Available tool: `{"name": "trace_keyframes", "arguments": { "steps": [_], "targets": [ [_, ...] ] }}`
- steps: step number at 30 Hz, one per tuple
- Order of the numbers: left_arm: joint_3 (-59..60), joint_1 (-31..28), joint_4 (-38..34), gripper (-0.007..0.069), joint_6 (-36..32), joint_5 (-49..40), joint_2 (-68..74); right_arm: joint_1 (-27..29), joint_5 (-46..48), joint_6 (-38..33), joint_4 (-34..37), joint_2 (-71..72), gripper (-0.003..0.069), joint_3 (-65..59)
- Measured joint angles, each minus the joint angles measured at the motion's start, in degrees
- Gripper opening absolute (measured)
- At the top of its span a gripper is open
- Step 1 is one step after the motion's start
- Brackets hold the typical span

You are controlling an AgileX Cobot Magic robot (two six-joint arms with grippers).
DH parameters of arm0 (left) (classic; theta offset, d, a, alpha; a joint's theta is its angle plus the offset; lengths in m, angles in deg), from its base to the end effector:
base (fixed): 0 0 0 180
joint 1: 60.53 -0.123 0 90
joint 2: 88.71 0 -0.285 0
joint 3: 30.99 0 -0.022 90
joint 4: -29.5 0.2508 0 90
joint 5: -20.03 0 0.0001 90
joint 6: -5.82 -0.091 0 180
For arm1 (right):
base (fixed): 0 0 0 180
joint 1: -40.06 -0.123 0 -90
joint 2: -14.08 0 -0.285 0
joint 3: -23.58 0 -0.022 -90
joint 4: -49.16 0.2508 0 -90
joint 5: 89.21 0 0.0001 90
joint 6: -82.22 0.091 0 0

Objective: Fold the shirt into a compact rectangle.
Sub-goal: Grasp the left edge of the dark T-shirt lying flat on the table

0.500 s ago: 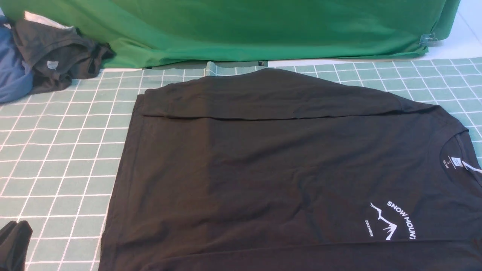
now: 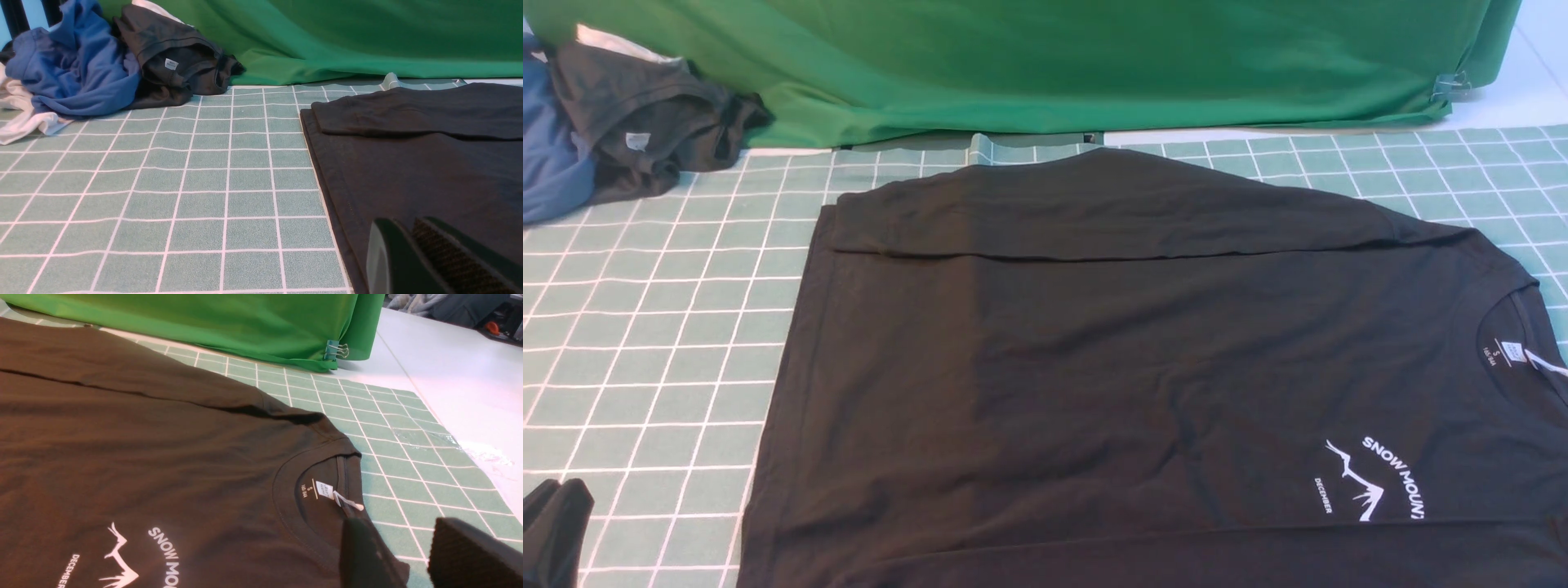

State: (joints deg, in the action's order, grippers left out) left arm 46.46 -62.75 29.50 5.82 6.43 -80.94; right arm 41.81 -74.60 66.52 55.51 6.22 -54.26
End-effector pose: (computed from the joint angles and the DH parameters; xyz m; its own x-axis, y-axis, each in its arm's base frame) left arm 0.0556 0.0022 0.1903 -0.1532 -0.0059 -0.9882 -0.0387 0.9992 0.0000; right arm 0.0557 0.0008 0.1865 -0.1755 -0.1606 -0.9713 -0.0264 0.9870 -0.1585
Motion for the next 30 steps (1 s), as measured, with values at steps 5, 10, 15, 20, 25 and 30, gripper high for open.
{"name": "trace_keyframes", "arguments": {
  "steps": [5, 10, 15, 20, 25, 30],
  "targets": [
    [0.0, 0.0, 0.7, 0.0035, 0.0, 0.2, 0.0, 0.0, 0.0, 0.0, 0.0, 0.0, 0.0239, 0.0],
    [0.0, 0.0, -3.4, 0.0035, 0.6, 6.4, 0.0, 0.0, 0.0, 0.0, 0.0, 0.0, 0.0239, 0.0],
    [0.0, 0.0, -18.6, 0.0035, 5.7, 16.9, 0.0, 0.0, 0.0, 0.0, 0.0, 0.0, 0.0239, 0.0],
    [0.0, 0.0, -23.1, 0.0035, 8.6, 24.7, 0.0, 0.0, 0.0, 0.0, 0.0, 0.0, 0.0239, 0.0],
    [0.0, 0.0, -23.3, 0.0035, 12.0, 33.4, 0.0, 0.0, -1.8, 0.1, -0.2, 0.0, 0.0239, 0.0],
    [-2.1, 0.0, -23.7, 0.0035, 20.9, 46.0, -0.1, 0.0, -10.6, 12.1, 5.8, 0.0, 0.0239, 0.0]
  ]
}}
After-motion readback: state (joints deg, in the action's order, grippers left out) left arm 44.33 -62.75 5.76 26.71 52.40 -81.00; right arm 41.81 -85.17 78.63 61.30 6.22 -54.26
